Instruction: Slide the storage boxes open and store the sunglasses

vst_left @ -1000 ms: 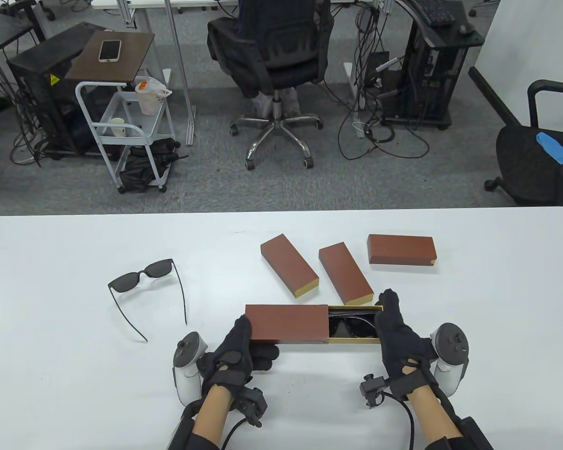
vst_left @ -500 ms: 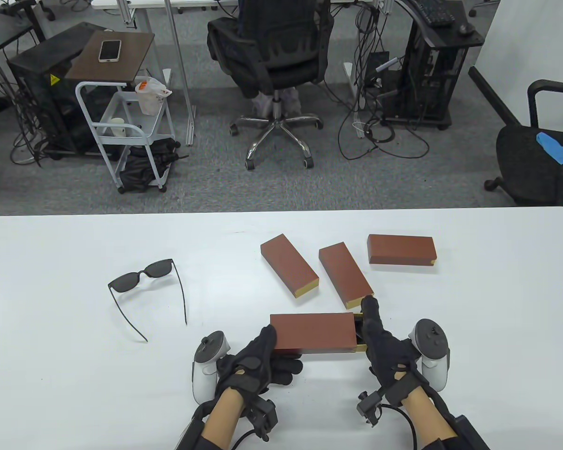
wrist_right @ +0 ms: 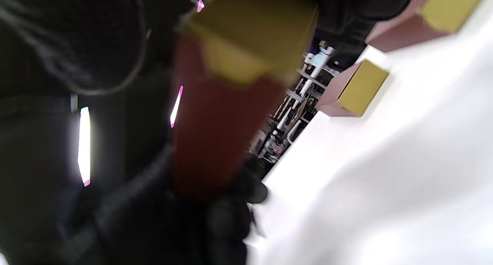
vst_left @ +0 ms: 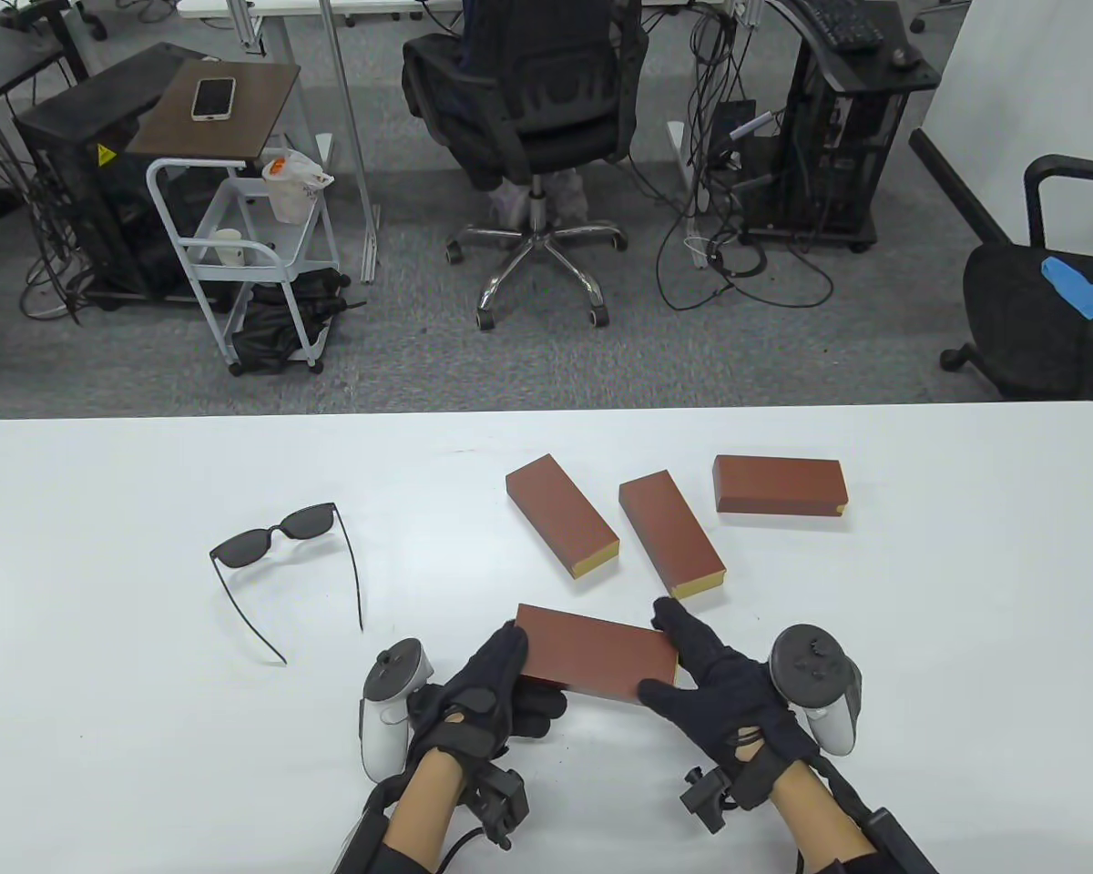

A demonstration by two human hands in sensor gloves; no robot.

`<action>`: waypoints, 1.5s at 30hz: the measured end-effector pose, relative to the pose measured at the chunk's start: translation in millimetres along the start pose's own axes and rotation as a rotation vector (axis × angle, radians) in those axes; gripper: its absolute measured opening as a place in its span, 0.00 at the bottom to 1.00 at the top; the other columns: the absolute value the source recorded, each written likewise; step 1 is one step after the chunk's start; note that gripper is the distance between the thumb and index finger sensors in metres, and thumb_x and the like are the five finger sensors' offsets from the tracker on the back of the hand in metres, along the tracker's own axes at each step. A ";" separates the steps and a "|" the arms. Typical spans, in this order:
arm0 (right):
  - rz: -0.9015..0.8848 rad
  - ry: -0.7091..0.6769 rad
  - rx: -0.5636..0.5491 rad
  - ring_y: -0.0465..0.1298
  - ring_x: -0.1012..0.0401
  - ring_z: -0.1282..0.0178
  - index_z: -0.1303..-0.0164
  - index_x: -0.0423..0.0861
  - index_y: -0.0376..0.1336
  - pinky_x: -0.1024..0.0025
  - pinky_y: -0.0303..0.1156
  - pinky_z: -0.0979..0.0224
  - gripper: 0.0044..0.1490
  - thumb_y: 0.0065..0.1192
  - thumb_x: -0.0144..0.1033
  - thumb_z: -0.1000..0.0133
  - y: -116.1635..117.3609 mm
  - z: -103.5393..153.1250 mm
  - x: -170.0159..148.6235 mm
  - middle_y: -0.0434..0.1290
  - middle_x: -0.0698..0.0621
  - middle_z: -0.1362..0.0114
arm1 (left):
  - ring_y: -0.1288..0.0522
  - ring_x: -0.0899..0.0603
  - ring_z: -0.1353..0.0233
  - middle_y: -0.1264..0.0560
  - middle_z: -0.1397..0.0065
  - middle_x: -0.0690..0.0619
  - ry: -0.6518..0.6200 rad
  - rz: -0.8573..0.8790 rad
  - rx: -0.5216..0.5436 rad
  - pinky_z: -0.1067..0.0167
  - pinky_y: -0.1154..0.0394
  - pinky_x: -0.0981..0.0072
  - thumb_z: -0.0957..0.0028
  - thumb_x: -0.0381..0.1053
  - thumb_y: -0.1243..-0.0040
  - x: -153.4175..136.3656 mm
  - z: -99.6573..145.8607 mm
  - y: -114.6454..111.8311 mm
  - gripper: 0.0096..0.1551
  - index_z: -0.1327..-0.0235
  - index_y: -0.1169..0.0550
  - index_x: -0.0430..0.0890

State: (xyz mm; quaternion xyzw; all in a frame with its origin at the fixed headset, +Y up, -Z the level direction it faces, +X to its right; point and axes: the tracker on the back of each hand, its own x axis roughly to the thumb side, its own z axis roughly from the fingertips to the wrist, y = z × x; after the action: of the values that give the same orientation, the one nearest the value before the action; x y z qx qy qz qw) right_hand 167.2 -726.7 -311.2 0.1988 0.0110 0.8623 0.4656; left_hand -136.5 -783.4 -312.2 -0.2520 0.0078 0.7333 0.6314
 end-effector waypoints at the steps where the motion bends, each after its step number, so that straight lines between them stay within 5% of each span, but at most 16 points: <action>1: 0.092 -0.030 0.001 0.62 0.41 0.26 0.34 0.60 0.57 0.45 0.63 0.27 0.50 0.75 0.62 0.65 2.1 0.0 4.9 0.59 0.44 0.24 | 0.20 0.42 0.41 0.26 0.33 0.46 0.004 0.000 0.030 0.43 0.25 0.46 0.43 0.71 0.53 0.2 1.2 2.8 0.48 0.17 0.48 0.48; 7: 0.370 -0.081 0.045 0.68 0.41 0.32 0.35 0.57 0.58 0.47 0.68 0.32 0.55 0.79 0.62 0.70 24.0 -0.9 23.8 0.65 0.42 0.29 | 0.19 0.42 0.45 0.24 0.36 0.46 0.029 -0.080 0.166 0.46 0.24 0.47 0.46 0.72 0.47 4.7 6.6 12.2 0.48 0.19 0.42 0.48; 19: 0.479 -0.107 -0.003 0.76 0.40 0.40 0.36 0.52 0.60 0.50 0.78 0.39 0.52 0.78 0.62 0.67 47.2 -18.9 35.1 0.70 0.36 0.34 | 0.20 0.41 0.40 0.26 0.32 0.46 -0.023 -0.247 0.360 0.43 0.25 0.45 0.47 0.68 0.46 20.1 17.9 23.6 0.45 0.20 0.40 0.51; 27: 0.530 -0.002 -0.075 0.78 0.38 0.42 0.38 0.52 0.63 0.49 0.79 0.42 0.49 0.78 0.62 0.67 56.0 -49.4 39.1 0.72 0.34 0.35 | 0.24 0.34 0.31 0.30 0.24 0.42 -0.102 -0.652 0.663 0.42 0.26 0.40 0.49 0.61 0.40 49.7 37.2 17.0 0.40 0.23 0.33 0.50; 38: 0.673 0.217 -0.038 0.79 0.37 0.45 0.42 0.54 0.67 0.48 0.80 0.45 0.43 0.77 0.61 0.65 85.6 -99.9 28.5 0.73 0.32 0.37 | 0.26 0.35 0.28 0.30 0.23 0.45 -0.171 -1.058 0.719 0.37 0.29 0.38 0.50 0.63 0.41 61.4 41.1 1.9 0.39 0.25 0.30 0.53; 45: 0.779 0.278 0.033 0.79 0.38 0.45 0.43 0.54 0.66 0.49 0.80 0.45 0.42 0.75 0.62 0.64 107.0 -109.5 21.2 0.73 0.33 0.37 | 0.26 0.35 0.28 0.29 0.23 0.46 -0.149 -1.106 0.711 0.37 0.29 0.37 0.51 0.64 0.40 60.9 37.7 2.9 0.38 0.26 0.29 0.53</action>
State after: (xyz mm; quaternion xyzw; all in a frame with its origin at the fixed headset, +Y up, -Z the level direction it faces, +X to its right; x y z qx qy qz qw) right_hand 32.7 -752.0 -383.2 0.0772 0.0117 0.9924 0.0950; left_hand -157.4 -715.4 -303.3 0.0566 0.0751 0.2692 0.9585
